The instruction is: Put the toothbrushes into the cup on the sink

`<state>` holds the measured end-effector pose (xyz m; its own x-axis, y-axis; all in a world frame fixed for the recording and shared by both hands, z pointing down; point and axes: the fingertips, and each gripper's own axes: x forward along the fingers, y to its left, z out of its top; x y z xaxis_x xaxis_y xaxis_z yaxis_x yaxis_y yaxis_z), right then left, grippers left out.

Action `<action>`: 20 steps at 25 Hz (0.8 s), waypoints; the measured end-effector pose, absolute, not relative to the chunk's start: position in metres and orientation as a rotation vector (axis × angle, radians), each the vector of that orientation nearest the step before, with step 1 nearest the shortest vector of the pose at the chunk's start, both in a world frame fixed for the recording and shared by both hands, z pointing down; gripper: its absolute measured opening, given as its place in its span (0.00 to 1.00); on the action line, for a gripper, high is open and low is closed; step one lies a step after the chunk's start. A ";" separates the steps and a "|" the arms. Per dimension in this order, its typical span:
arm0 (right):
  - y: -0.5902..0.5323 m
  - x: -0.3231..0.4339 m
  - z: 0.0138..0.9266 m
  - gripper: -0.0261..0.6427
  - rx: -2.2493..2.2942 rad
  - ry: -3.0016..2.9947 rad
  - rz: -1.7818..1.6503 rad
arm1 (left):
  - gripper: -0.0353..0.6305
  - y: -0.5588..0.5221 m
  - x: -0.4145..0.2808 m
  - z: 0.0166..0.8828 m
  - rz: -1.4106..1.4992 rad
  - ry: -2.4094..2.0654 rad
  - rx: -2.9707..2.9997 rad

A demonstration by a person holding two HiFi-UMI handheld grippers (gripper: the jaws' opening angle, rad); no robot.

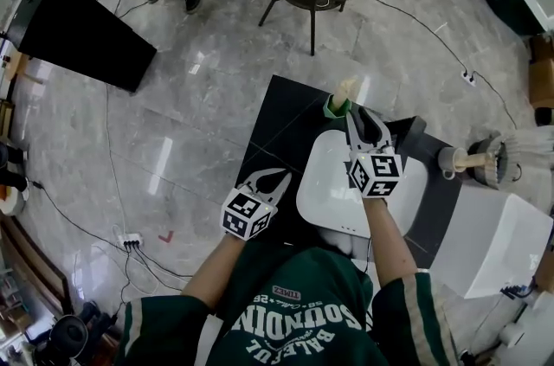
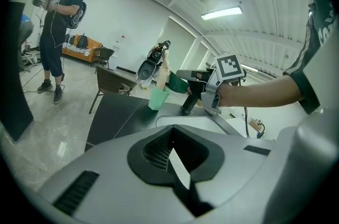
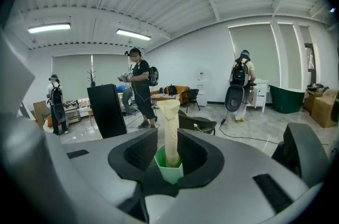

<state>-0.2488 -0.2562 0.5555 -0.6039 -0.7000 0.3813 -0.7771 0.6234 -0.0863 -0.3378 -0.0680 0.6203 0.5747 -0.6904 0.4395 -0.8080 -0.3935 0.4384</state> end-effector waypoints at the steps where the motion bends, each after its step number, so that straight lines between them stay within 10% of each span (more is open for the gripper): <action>1: -0.251 -0.247 0.555 0.22 1.190 -2.536 0.355 | 0.07 -0.068 -0.336 0.619 0.244 -1.190 2.191; 20: -0.147 -0.139 0.516 0.11 1.230 -2.536 0.391 | 0.07 -0.063 -0.241 0.577 0.273 -1.132 2.327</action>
<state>-0.1391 -0.1474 0.5163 -0.5906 -0.7138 0.3764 -0.7940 0.5972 -0.1135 -0.2406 -0.0631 0.5769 0.6278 -0.6689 0.3979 -0.7768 -0.5061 0.3748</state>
